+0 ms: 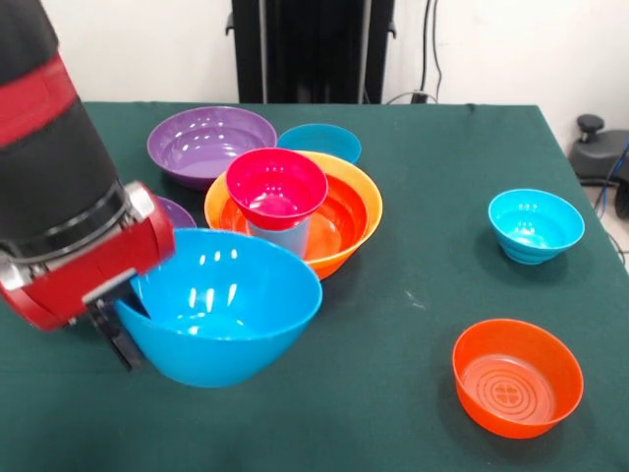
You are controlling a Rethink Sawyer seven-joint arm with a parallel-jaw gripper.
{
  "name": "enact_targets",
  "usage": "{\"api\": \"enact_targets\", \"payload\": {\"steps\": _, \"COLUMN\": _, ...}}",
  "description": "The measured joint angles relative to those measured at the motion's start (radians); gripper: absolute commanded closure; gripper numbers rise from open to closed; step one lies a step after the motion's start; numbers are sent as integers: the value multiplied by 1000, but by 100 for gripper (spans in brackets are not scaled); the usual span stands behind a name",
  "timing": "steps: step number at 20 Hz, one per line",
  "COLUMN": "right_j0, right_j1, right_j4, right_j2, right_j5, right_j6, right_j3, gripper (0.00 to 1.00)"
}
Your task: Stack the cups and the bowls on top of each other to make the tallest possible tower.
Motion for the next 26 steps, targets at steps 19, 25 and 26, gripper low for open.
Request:
{"api": "enact_targets", "payload": {"steps": 19, "right_j0": -56, "right_j1": -217, "right_j4": 105, "right_j2": -33, "right_j5": 27, "right_j6": 0, "right_j3": 295, "gripper": 100}}
{"api": "enact_targets", "payload": {"steps": 25, "right_j0": -84, "right_j1": -268, "right_j4": 116, "right_j2": -34, "right_j5": 26, "right_j6": 0, "right_j3": 410, "gripper": 100}}
{"api": "enact_targets", "payload": {"steps": 26, "right_j0": -88, "right_j1": -274, "right_j4": 117, "right_j2": -34, "right_j5": 26, "right_j6": 0, "right_j3": 423, "gripper": 100}}
